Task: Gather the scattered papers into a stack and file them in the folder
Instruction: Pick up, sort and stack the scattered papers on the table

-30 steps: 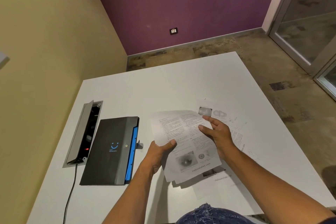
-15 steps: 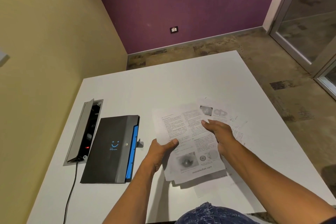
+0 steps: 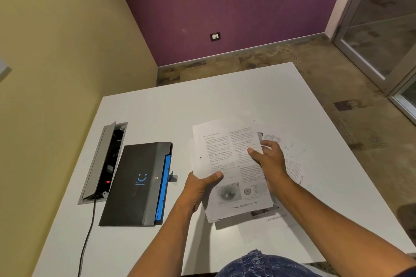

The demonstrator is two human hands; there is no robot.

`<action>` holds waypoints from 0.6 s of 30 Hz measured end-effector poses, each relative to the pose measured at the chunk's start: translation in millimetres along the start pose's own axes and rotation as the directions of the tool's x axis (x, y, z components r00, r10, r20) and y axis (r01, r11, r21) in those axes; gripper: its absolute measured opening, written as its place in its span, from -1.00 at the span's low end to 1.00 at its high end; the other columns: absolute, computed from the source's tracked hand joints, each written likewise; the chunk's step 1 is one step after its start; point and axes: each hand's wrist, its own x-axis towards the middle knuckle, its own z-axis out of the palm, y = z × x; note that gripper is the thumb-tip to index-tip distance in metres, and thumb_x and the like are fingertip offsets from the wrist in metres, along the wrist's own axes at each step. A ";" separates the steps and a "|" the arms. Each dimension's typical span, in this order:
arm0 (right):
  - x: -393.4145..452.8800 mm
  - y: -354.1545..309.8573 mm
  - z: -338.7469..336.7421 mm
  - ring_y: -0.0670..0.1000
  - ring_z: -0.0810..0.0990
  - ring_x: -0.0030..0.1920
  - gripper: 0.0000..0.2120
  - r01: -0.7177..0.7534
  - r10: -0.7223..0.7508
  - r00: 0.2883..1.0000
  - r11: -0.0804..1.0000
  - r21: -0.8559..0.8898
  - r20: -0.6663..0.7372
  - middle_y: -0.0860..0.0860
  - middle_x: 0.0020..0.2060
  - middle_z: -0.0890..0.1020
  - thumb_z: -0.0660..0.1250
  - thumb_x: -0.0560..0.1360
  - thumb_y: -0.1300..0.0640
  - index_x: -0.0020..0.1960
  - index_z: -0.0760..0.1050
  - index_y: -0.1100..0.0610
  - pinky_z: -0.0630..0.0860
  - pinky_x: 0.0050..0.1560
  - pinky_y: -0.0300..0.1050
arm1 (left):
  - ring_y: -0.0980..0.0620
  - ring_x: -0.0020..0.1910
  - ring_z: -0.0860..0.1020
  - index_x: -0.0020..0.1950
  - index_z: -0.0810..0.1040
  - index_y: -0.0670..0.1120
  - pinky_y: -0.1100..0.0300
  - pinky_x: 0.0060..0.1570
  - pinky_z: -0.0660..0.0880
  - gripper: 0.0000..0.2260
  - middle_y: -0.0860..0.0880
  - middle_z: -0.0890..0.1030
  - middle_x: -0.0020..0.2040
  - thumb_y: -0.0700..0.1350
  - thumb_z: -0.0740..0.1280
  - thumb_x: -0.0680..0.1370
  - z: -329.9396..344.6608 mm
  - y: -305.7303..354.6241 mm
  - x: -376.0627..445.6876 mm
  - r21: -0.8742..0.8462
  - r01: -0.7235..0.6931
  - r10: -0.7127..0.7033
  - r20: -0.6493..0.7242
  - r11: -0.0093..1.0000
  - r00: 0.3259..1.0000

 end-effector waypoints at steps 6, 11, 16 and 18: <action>-1.4 -0.2 -19.4 0.18 0.72 0.13 -0.54 -0.025 0.032 0.938 0.999 -0.025 0.345 0.15 0.14 0.72 0.55 0.39 0.35 0.26 0.59 0.18 0.61 0.21 0.17 | -0.12 0.11 0.71 0.20 0.67 -0.09 -0.03 0.11 0.65 -0.64 -0.08 0.75 0.10 -0.21 0.59 0.42 -2.1 7.1 -3.4 0.149 -0.013 0.014 -0.009 0.989 1.000; -8.6 7.8 -31.0 0.17 0.73 0.07 -0.54 0.035 0.011 0.934 0.992 -0.121 0.358 0.13 0.01 0.76 0.66 0.24 0.34 0.11 0.67 0.21 0.66 0.05 0.02 | 0.00 0.13 0.69 0.22 0.64 -0.01 0.11 0.11 0.64 -0.59 -0.01 0.74 0.11 -0.21 0.60 0.41 -4.9 1.5 -4.8 0.246 -0.056 0.052 0.022 0.968 0.998; -9.9 27.5 -38.7 0.12 0.72 0.05 -0.55 -0.015 0.073 0.952 0.980 -0.197 0.296 -0.01 -0.13 0.77 0.65 0.20 0.47 -0.01 0.67 0.13 0.68 -0.12 -0.10 | 0.02 0.13 0.66 0.16 0.61 0.01 0.20 0.07 0.62 -0.60 -0.02 0.71 0.07 -0.28 0.59 0.40 -9.5 -11.9 -7.7 0.335 -0.033 0.028 0.020 0.941 0.999; -9.3 34.7 -40.0 0.10 0.71 0.09 -0.52 -0.029 0.122 0.941 0.959 -0.283 0.316 0.01 -0.05 0.75 0.69 0.22 0.36 0.04 0.64 0.07 0.67 0.02 0.05 | 0.06 0.14 0.66 0.22 0.59 0.05 0.14 0.16 0.60 -0.53 0.03 0.71 0.10 -0.21 0.62 0.39 -12.2 -19.1 -8.7 0.338 0.003 0.001 -0.012 0.941 1.000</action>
